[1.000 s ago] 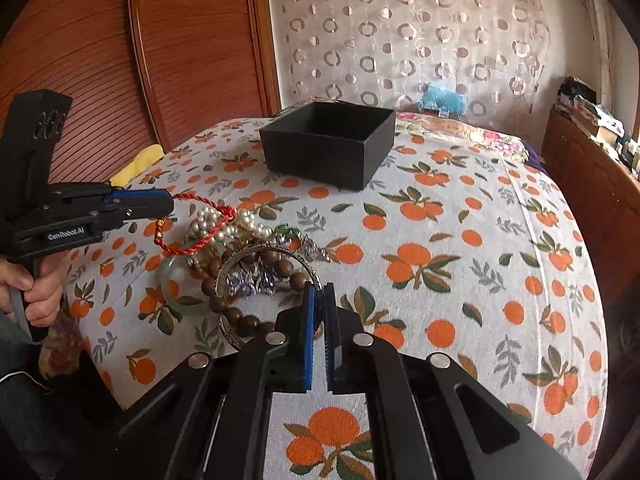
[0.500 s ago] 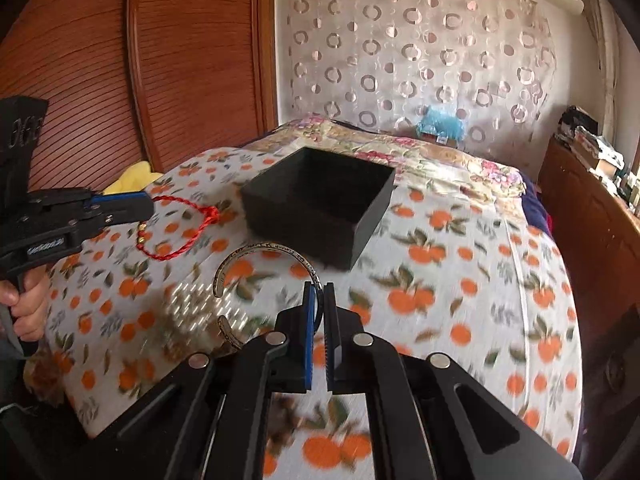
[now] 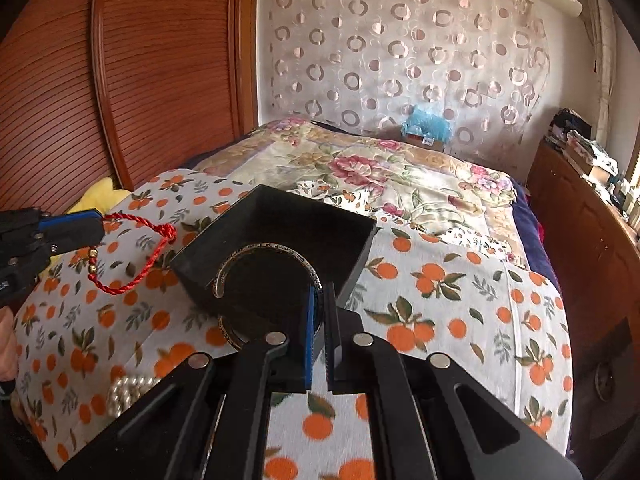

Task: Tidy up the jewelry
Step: 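Carry both held pieces into the black box and open both tools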

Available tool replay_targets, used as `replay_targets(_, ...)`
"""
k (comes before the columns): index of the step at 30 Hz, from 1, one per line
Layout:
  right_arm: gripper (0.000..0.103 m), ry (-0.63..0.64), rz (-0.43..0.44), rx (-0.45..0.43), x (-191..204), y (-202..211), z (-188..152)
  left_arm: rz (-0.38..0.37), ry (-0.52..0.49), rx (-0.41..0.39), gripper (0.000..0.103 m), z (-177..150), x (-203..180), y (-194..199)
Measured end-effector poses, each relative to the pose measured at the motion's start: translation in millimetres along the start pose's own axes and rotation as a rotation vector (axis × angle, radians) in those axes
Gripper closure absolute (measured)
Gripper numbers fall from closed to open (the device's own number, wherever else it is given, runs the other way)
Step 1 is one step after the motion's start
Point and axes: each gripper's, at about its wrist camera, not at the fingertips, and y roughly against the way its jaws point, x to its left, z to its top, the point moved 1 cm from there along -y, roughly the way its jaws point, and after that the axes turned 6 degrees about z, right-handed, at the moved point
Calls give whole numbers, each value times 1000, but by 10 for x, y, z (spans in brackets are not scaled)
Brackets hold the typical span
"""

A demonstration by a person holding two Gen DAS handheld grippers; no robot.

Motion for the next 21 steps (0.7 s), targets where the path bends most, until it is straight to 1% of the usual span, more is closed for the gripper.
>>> replay_targets(3,98,-4,0,3,-16,-118,79,6,-8,-3,94,87,-24,-73)
replay_targets(6,98,3,25,22,8,-232,135,11,-15,-3,94,151,-53,-151)
replay_targets(9,91,15,56,59,26,-345,126,14,-22,3,94,212,-90,-244)
replay_targets(11,90,19,67,76,23,-384,93,15,-31,10,94,238,-126,-318)
replay_targets(15,89,-6,77,70,-38,-337,38,20,-50,24,94,273,-200,-444)
replay_targets(21,89,-12,82,18,-104,-54,-72,29,-64,43,94,328,-296,-643)
